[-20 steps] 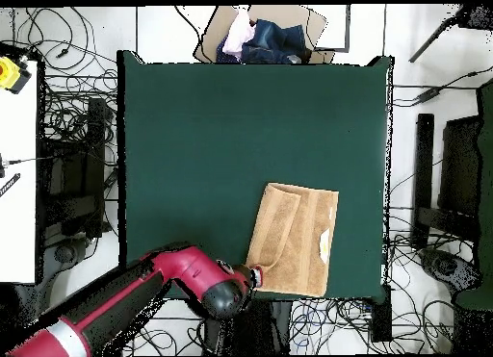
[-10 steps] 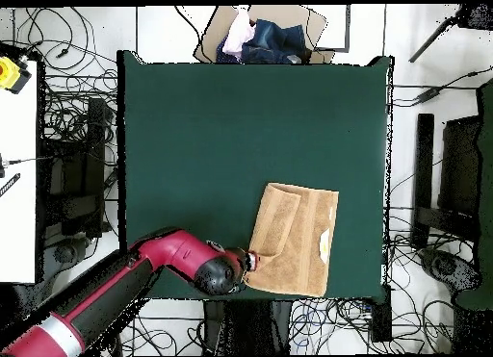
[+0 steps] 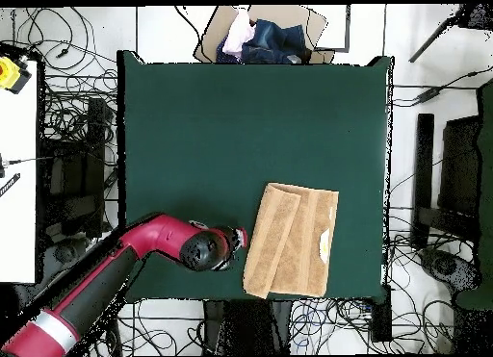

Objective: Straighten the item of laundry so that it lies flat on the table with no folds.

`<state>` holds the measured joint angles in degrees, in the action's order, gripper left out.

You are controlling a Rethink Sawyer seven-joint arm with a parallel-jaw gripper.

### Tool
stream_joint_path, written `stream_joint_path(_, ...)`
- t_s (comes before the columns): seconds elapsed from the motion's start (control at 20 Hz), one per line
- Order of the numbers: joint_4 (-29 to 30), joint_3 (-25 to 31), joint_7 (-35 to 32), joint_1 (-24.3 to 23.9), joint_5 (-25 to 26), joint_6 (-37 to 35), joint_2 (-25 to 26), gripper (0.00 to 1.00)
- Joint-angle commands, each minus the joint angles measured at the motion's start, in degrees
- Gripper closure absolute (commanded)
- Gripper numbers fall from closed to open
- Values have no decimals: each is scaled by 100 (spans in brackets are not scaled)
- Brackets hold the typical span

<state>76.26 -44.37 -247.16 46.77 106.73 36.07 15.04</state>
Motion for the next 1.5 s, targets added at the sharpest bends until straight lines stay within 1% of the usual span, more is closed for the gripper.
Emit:
stream_joint_path(0.05, -682, 122, -2241, 524, -223, 437, 366, 100)
stream_joint_path(0.2, -459, 44, -2248, 892, -220, 720, 213, 100)
stream_joint_path(0.3, -345, 28, -2164, 1025, -282, 729, 165, 100)
stream_joint_path(0.45, -121, 105, -1782, 1090, -568, 421, 66, 100)
stream_joint_path(0.55, 152, 227, -1374, 968, -861, 116, -99, 100)
stream_joint_path(0.65, 488, 368, -640, 656, -1096, -57, -371, 100)
stream_joint_path(0.75, 709, 472, 114, 185, -1308, -207, -548, 100)
stream_joint_path(0.85, 721, 596, 654, -291, -1493, -428, -490, 100)
stream_joint_path(0.95, 700, 763, 1358, -761, -1739, -729, -452, 100)
stream_joint_path(1.05, 705, 888, 2041, -1140, -1870, -884, -460, 100)
stream_joint_path(1.1, 754, 972, 2495, -1363, -2020, -956, -559, 100)
stream_joint_path(1.15, 781, 1010, 2721, -1483, -2081, -958, -617, 100)
stream_joint_path(1.2, 818, 1077, 2898, -1596, -2084, -946, -695, 0)
stream_joint_path(1.35, 904, 1194, 3468, -1849, -2215, -894, -881, 0)
stream_joint_path(1.45, 1035, 1284, 4079, -2101, -2449, -918, -1084, 0)
stream_joint_path(1.5, 1020, 1264, 3993, -2075, -2293, -878, -1056, 0)
